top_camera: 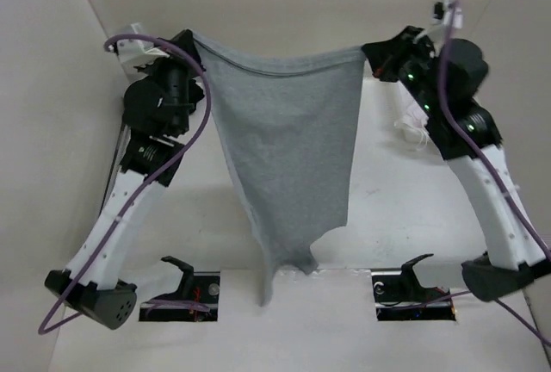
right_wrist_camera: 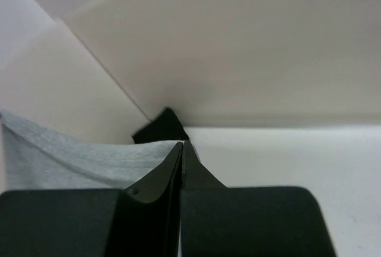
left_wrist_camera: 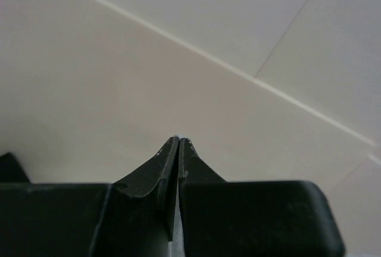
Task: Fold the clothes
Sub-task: Flatten the tank top out
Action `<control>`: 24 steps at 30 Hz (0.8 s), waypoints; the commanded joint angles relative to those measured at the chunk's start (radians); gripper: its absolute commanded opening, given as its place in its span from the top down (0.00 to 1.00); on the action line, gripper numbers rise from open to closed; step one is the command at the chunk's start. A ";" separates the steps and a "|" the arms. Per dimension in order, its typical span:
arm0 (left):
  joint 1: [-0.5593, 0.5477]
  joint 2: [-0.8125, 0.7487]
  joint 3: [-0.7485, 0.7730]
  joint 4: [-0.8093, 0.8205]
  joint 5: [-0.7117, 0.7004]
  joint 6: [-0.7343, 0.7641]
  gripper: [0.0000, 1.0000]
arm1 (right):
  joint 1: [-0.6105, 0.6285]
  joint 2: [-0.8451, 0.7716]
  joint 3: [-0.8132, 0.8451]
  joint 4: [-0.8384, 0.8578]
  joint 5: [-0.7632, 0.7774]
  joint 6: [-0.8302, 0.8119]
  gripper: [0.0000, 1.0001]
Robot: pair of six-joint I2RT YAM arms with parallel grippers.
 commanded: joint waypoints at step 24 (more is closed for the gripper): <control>0.241 0.182 0.205 -0.045 0.193 -0.082 1.00 | -0.075 0.430 0.583 -0.196 -0.100 -0.026 1.00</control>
